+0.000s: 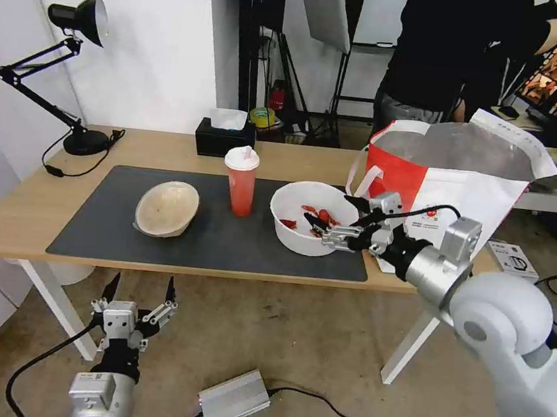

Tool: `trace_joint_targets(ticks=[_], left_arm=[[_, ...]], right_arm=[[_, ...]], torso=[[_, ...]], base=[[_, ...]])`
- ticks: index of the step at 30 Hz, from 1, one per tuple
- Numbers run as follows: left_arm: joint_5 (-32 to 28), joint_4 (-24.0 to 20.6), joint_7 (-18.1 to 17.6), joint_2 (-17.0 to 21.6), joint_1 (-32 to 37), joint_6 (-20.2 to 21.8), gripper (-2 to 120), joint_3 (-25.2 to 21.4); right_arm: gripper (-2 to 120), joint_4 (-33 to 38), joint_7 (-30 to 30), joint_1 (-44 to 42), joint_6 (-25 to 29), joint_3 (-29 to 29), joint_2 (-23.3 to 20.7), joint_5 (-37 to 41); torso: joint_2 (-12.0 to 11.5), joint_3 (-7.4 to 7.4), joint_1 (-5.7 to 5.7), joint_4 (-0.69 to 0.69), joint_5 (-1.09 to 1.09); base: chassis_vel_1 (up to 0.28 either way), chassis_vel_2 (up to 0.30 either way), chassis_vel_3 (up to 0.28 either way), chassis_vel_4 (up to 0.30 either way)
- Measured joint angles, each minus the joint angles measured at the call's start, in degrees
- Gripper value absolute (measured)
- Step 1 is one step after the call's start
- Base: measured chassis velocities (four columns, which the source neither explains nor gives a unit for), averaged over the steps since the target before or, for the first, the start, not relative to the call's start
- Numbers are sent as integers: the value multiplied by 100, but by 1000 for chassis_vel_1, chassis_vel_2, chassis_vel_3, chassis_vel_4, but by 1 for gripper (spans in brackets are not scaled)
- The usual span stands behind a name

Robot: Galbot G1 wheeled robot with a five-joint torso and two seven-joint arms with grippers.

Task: Pick up the trash from the table and place it into the takeout bag.

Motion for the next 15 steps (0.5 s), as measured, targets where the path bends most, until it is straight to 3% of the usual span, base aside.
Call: trace_joint_targets(ticks=[10, 15], left_arm=[[2, 15, -1, 2, -40, -4, 100, -20], [0, 62, -4, 2, -72, -4, 100, -30]], right_arm=[[100, -476, -349, 938, -245, -619, -271, 2], [100, -986, -498, 1866, -470, -1354, -368, -7]], torso=[[0, -1, 0, 0, 0], [0, 0, 0, 1, -1]], base=[[0, 0, 0, 0], [0, 0, 0, 0]])
